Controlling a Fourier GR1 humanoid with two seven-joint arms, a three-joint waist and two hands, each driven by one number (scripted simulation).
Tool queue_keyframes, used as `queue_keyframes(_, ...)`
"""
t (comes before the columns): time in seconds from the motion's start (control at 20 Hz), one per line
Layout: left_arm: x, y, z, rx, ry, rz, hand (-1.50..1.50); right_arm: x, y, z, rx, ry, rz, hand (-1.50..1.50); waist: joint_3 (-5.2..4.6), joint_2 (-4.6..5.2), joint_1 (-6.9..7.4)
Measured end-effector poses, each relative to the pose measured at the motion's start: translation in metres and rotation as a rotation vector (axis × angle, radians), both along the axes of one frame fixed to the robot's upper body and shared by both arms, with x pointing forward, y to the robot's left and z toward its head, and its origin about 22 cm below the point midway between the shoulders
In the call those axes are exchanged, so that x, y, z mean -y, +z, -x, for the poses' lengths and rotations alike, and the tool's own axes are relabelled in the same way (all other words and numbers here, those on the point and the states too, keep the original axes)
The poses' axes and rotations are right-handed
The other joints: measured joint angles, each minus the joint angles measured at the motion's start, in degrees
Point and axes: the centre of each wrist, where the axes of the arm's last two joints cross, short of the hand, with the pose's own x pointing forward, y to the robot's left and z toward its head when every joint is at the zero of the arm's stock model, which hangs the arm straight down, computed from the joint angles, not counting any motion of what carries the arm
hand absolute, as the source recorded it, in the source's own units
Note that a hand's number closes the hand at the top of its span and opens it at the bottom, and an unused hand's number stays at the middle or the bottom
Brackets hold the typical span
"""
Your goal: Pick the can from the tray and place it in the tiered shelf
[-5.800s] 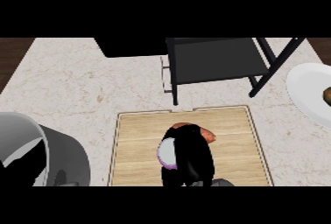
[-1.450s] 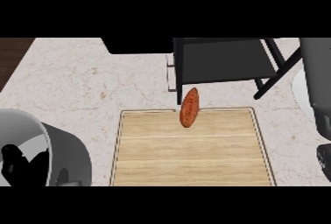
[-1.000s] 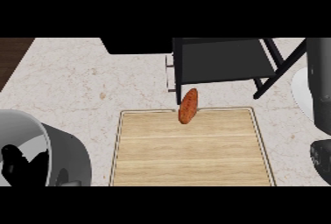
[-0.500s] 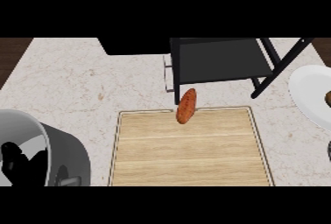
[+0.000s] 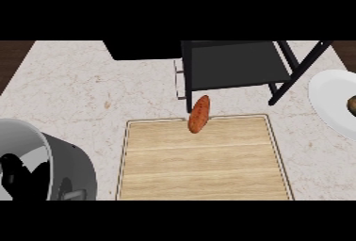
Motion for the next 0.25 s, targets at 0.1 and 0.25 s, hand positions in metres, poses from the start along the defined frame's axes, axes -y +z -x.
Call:
queue_keyframes(0.1, 0.000, 0.000, -0.001, -0.008, 0.006, 0.004, 0.00, 0.021, -0.002, 0.006, -0.003, 0.005, -0.016, -1.50, 0.04, -0.08, -0.23)
queue_keyframes(0.25, -0.001, -0.001, -0.002, -0.006, 0.004, 0.008, 0.00, 0.052, -0.002, 0.019, 0.003, 0.013, -0.026, -1.50, -0.01, -0.12, -0.19)
